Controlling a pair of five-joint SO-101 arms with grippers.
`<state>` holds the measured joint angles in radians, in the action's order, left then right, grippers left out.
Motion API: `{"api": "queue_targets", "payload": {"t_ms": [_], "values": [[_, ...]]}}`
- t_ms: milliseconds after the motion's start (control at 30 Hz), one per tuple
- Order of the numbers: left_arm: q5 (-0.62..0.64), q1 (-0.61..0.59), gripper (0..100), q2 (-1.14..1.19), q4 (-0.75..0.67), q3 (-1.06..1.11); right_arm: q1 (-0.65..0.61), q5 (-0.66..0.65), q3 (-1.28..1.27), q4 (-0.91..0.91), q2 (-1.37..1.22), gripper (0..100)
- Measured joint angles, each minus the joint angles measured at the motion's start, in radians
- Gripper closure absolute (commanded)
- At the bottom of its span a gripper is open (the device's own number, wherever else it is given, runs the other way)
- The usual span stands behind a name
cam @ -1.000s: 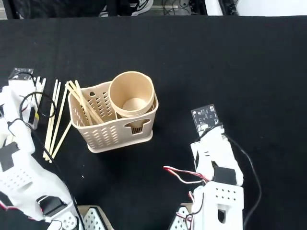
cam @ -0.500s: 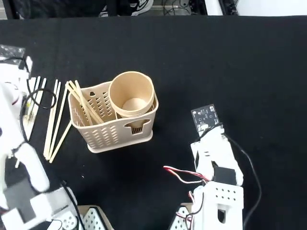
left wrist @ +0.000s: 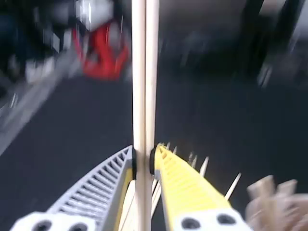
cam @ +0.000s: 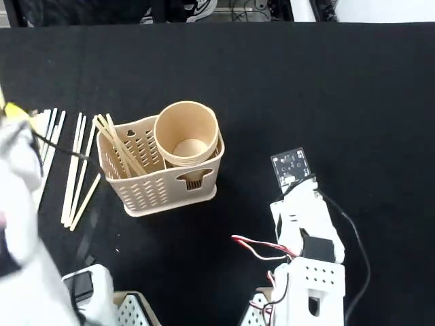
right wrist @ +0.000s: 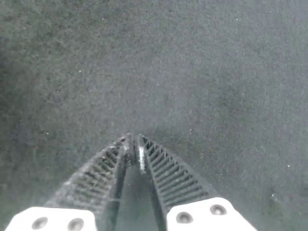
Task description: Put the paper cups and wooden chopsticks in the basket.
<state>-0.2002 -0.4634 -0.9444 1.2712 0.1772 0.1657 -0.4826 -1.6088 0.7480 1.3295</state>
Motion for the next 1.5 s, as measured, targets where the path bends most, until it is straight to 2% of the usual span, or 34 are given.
{"api": "queue_targets", "payload": {"t_ms": [100, 233, 433, 567, 767, 900, 1100, 1233, 1367, 1500], "values": [[0.106, 0.077, 97, -0.149, -0.075, 0.026, 0.0, 0.0, 0.0, 0.0, 0.0, 98.5], [0.23, 0.199, 97, -0.299, -0.252, 0.146, 0.0, 0.0, 0.0, 0.0, 0.0, 98.5], [0.269, 0.393, 97, -0.512, -0.523, 0.471, 0.0, 0.0, 0.0, 0.0, 0.0, 98.5], [0.276, 0.436, 97, -0.638, -0.634, 0.712, 0.0, 0.0, 0.0, 0.0, 0.0, 98.5], [0.276, 0.439, 95, -0.763, -0.681, 0.993, 0.0, 0.0, 0.0, 0.0, 0.0, 98.5], [0.276, 0.439, 80, -0.821, -0.681, 1.077, 0.0, 0.0, 0.0, 0.0, 0.0, 98.5], [0.45, 0.384, 77, -0.821, -0.6, 1.04, 0.0, 0.0, 0.0, 0.0, 0.0, 98.5], [0.44, 0.327, 77, -0.741, -0.535, 0.895, 0.0, 0.0, 0.0, 0.0, 0.0, 98.4], [0.417, 0.269, 77, -0.543, -0.439, 0.687, 0.0, 0.0, 0.0, 0.0, 0.0, 98.4], [0.411, 0.109, 77, -0.238, -0.318, 0.413, 0.0, 0.0, 0.0, 0.0, 0.0, 98.4]]}}
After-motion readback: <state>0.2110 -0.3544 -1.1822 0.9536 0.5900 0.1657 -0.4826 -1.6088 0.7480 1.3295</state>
